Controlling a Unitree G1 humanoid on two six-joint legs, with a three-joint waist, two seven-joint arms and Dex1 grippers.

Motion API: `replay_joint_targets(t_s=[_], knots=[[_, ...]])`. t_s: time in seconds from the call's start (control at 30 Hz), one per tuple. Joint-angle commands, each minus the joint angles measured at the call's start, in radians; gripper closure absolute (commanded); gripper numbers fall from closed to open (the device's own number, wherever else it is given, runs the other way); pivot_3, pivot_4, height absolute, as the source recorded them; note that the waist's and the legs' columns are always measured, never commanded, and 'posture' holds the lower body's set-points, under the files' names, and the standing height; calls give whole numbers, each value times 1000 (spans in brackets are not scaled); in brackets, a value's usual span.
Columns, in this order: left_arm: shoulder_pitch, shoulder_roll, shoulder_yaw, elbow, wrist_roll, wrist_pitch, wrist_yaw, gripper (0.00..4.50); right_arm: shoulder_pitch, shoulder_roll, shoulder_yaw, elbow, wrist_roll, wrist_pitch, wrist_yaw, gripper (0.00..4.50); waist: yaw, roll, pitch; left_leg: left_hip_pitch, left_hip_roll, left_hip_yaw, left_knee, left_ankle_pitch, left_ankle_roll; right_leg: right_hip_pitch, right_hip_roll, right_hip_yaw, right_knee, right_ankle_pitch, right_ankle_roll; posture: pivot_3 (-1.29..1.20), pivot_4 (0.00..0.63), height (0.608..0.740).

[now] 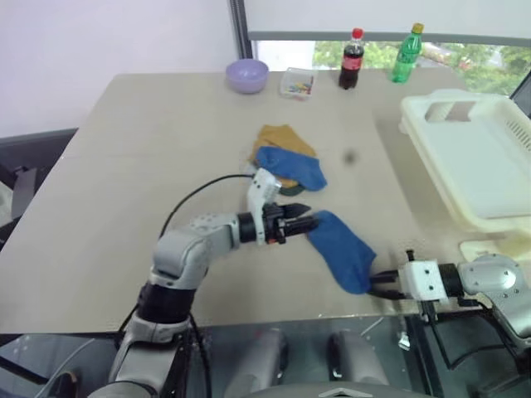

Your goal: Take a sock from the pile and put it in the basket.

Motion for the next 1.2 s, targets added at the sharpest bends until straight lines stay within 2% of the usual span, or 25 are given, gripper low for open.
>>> replay_joint_targets(t_s=[0.03, 0.17, 0.33, 0.47, 0.6, 0.63, 0.7, 0.73, 0.77, 0.8, 0.9, 1.1, 1.2], knots=[[-57, -28, -30, 61, 38, -71, -21, 1702, -8, 32, 1, 14, -27, 75, -70, 3734, 0, 0, 0, 0, 0, 0, 0, 0, 0, 0, 0, 0, 0, 0, 0, 0, 150, 740], [-112, -50, -74, 150, 97, -140, -43, 1702, 32, 74, -38, -62, 106, 255, -109, 3734, 0, 0, 0, 0, 0, 0, 0, 0, 0, 0, 0, 0, 0, 0, 0, 0, 150, 740], [-143, -64, -122, 235, 158, -202, -79, 1702, 95, 5, -52, -178, 206, 503, -94, 3734, 2, 0, 0, -1, 0, 0, 0, 0, 0, 0, -1, 0, 0, 0, 0, 0, 150, 740], [-140, -66, -138, 260, 183, -220, -105, 1702, 80, 11, -80, -235, 300, 747, -185, 3734, 1, 0, 0, -1, 0, -1, 0, 0, 1, 0, -1, 0, 0, 0, 0, 0, 150, 740], [-125, -60, -150, 280, 209, -234, -126, 1702, 50, 15, -76, -230, 319, 865, -231, 3734, 0, 0, 0, -1, 0, -1, 0, -2, 4, 0, -1, 0, -1, 0, 0, 0, 150, 740], [-124, -59, -154, 290, 218, -239, -131, 1702, 44, 11, -71, -227, 318, 877, -229, 3213, 0, 0, 0, -1, 0, -1, 0, -2, 4, 0, -1, 0, -1, 0, 0, 0, 150, 740], [-123, -61, -159, 317, 231, -251, -139, 1702, 42, 4, -71, -233, 322, 895, -229, 2666, 1, 0, 0, -1, 0, -1, 0, -2, 4, 0, -1, 0, -1, 0, 0, 0, 150, 740], [-126, -62, -162, 338, 241, -262, -144, 1702, 36, 8, -73, -235, 325, 905, -235, 2159, 0, 0, 0, -1, 0, -1, 0, -2, 4, 0, -1, -1, -1, 0, 0, 0, 150, 740], [-128, -64, -163, 352, 249, -269, -148, 1702, 31, 11, -74, -236, 325, 912, -241, 1875, -1, 0, 0, -1, 0, -1, 0, -2, 4, 0, -1, -1, -1, 0, 0, 0, 150, 740], [-131, -63, -169, 373, 263, -284, -155, 1702, 21, 25, -83, -233, 331, 921, -259, 1351, -1, 0, 0, -1, 0, -1, 0, -2, 4, 0, -1, -1, -1, 0, 0, 0, 150, 740], [-137, -69, -172, 420, 287, -318, -170, 1702, -3, 58, -100, -223, 341, 944, -294, 183, -1, -2, -1, -1, 0, -1, 1, -2, 4, 0, 0, -1, 0, 0, 0, 0, 150, 740], [-137, -77, -177, 474, 327, -358, -181, 1702, -33, 114, -149, -229, 426, 1089, -372, 183, 0, -3, -3, 0, 0, -1, 2, -3, 5, 2, -1, -1, 0, 0, 0, 0, 150, 740], [-128, -79, -181, 474, 340, -368, -184, 1702, -24, 113, -144, -228, 416, 1122, -404, 183, 1, -3, -3, 0, 0, -1, 2, -3, 5, 2, -1, -1, 0, 0, 0, 0, 150, 740]])
